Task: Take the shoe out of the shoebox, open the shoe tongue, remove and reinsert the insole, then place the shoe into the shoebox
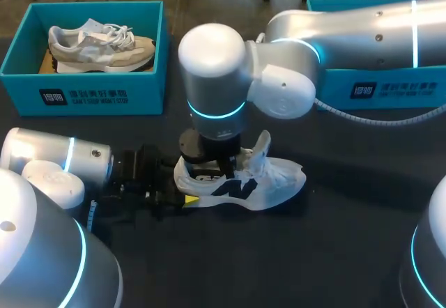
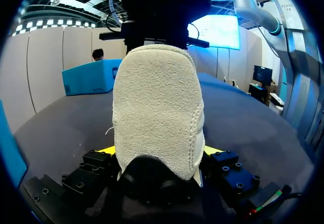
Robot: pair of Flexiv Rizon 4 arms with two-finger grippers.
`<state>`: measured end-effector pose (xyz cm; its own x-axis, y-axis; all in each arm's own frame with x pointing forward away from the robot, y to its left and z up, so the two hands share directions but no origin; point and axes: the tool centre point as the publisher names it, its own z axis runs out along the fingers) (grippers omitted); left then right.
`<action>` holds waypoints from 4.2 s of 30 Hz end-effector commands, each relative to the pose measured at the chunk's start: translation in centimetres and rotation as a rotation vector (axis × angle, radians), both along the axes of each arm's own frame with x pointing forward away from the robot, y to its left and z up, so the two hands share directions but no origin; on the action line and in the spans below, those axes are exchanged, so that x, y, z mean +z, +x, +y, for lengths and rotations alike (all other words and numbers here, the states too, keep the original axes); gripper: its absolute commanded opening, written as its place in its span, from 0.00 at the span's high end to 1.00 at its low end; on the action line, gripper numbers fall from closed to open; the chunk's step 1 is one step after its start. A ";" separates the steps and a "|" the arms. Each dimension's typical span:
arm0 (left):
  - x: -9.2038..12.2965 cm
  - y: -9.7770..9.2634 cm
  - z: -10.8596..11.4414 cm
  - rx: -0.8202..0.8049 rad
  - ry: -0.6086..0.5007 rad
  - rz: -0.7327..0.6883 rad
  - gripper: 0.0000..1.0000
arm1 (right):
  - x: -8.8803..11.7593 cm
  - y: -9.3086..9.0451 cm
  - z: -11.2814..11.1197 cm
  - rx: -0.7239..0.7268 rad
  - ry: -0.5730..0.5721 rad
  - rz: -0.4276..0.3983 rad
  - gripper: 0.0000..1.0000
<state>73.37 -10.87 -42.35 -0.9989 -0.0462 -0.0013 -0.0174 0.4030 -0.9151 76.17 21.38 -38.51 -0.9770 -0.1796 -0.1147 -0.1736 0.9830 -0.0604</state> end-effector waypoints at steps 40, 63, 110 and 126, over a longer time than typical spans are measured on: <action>-0.1 0.2 0.0 -0.002 0.002 0.001 1.00 | 2.0 -4.1 -1.8 -0.069 0.092 0.230 1.00; -0.1 0.2 0.0 -0.002 0.002 0.001 1.00 | 7.2 -1.8 -2.9 0.023 0.134 0.214 1.00; -0.1 0.2 0.0 -0.002 0.002 0.001 1.00 | 0.9 0.9 0.4 0.075 0.199 0.090 0.57; -0.1 0.2 0.0 -0.002 0.002 0.001 1.00 | -1.6 -0.1 1.8 0.073 0.263 0.170 0.65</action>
<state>73.38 -10.83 -42.36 -0.9989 -0.0462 -0.0004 -0.0182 0.4031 -0.9150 75.72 22.64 -39.34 -0.9725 -0.2326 -0.0100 -0.2288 0.9468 0.2262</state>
